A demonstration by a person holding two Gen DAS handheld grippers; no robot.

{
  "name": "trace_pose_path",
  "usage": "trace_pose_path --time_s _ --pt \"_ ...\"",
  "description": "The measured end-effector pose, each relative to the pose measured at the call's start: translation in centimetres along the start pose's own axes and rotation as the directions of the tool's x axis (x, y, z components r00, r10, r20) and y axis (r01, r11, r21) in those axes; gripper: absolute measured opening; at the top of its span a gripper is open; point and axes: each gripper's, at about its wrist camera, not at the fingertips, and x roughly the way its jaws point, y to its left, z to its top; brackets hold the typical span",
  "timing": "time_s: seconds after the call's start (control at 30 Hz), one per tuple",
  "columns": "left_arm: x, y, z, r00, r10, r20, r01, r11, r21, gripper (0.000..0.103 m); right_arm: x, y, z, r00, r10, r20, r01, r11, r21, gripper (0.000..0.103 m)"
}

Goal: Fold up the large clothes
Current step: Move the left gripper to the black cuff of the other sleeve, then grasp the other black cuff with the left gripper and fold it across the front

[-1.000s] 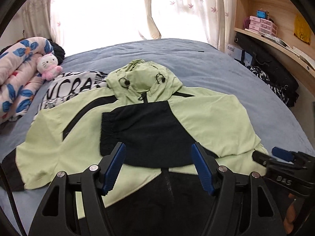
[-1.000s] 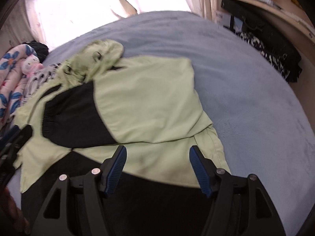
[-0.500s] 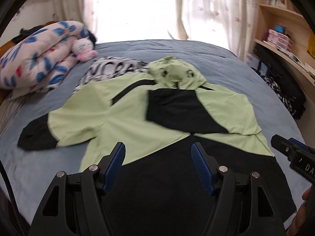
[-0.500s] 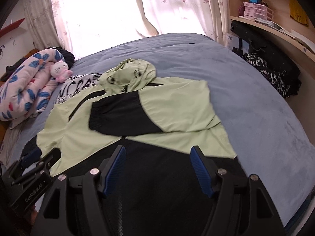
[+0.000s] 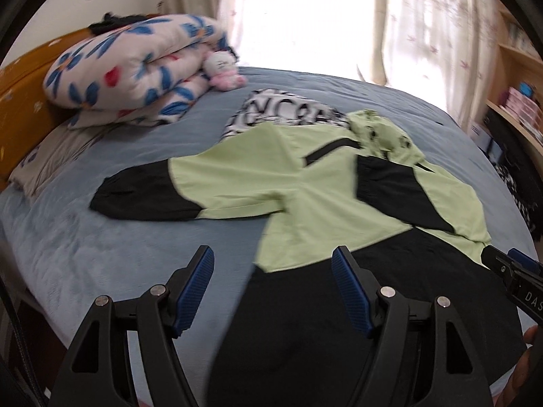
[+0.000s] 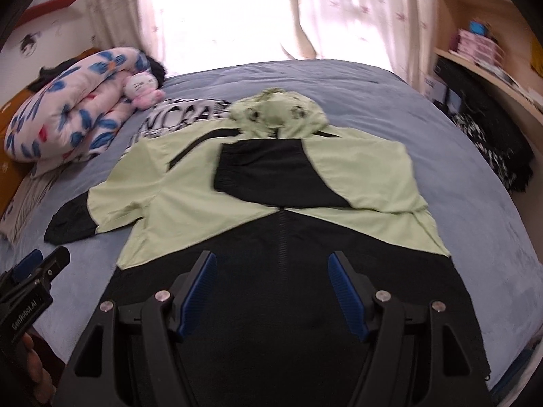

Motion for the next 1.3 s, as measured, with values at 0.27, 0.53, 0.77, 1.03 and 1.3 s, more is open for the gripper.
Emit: trace_pose_path --time_s 0.27,0.53,0.77,1.03,1.3 --pt "4.0 9.0 0.0 0.996 0.059 -0.069 -0.068 0.990 -0.124 0.071 2.5 8.0 0.7 0.997 0.073 0.017 -0.070 0.992 -0.104 0.069" --pt "9.6 16.6 0.1 0.984 0.106 -0.141 -0.136 0.964 -0.230 0.071 7.6 13.9 2.0 0.993 0.117 -0.015 -0.117 0.981 -0.154 0.069" --pt "15.2 21.0 0.7 0.981 0.045 -0.191 -0.107 0.937 -0.332 0.071 12.1 17.5 2.7 0.992 0.121 -0.047 -0.128 0.973 -0.192 0.069" --pt "21.5 24.6 1.5 0.975 -0.044 -0.216 -0.063 0.882 -0.467 0.071 16.2 19.5 2.9 0.989 0.120 -0.088 -0.136 0.969 -0.208 0.069" --pt "25.2 26.0 3.6 0.979 -0.040 -0.199 -0.066 0.863 -0.501 0.071 18.8 20.1 2.4 0.987 0.107 -0.122 -0.132 0.967 -0.218 0.069"
